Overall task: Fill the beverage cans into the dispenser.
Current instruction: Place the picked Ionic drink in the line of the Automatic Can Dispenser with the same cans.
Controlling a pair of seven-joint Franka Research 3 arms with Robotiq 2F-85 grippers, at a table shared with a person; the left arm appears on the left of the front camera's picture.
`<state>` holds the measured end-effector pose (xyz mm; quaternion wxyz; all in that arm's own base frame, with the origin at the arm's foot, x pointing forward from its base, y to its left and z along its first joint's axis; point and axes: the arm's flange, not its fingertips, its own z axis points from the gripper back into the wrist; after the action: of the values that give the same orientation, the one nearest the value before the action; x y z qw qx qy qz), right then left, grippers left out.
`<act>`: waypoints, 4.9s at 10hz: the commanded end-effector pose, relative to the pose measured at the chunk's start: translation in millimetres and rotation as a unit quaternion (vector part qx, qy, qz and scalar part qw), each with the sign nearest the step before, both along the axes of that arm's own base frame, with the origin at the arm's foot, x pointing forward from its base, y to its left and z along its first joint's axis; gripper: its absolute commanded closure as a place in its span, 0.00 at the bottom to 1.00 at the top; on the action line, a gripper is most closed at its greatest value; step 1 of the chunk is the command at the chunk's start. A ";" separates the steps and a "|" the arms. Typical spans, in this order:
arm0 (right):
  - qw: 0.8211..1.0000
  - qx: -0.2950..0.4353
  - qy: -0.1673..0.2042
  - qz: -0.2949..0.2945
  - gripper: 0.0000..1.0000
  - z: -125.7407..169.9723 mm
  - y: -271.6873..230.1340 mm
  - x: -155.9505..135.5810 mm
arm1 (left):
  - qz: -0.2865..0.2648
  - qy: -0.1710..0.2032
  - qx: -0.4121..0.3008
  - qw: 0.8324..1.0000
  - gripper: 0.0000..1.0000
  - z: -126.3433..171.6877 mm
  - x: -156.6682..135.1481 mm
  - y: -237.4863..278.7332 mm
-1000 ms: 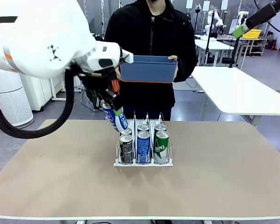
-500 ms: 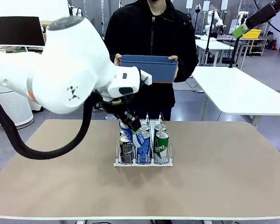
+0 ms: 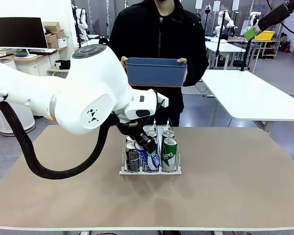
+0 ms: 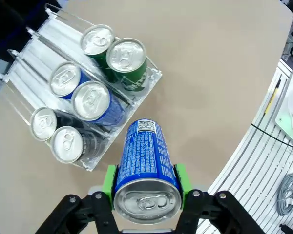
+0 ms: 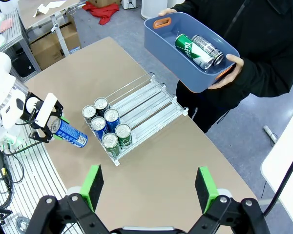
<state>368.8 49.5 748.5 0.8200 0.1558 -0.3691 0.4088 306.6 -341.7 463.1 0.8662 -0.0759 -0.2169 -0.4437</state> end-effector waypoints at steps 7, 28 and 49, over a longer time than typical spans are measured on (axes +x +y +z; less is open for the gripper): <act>1.000 0.005 0.000 0.001 0.00 -0.6 -1.1 0.9 | 0.015 -0.025 0.034 0.999 0.42 -22.4 7.6 -17.2; 1.000 0.005 0.000 0.001 0.00 -0.6 -1.1 0.9 | 0.049 -0.093 0.030 0.994 0.42 -47.9 85.5 -30.2; 1.000 0.005 0.000 0.001 0.00 -0.6 -1.1 0.9 | 0.021 -0.007 0.062 0.998 0.03 -54.2 130.9 -35.3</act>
<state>368.8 49.5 748.5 0.8200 0.1558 -0.3691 0.4088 433.9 -378.6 404.2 0.8789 -0.0014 -0.1918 -0.4366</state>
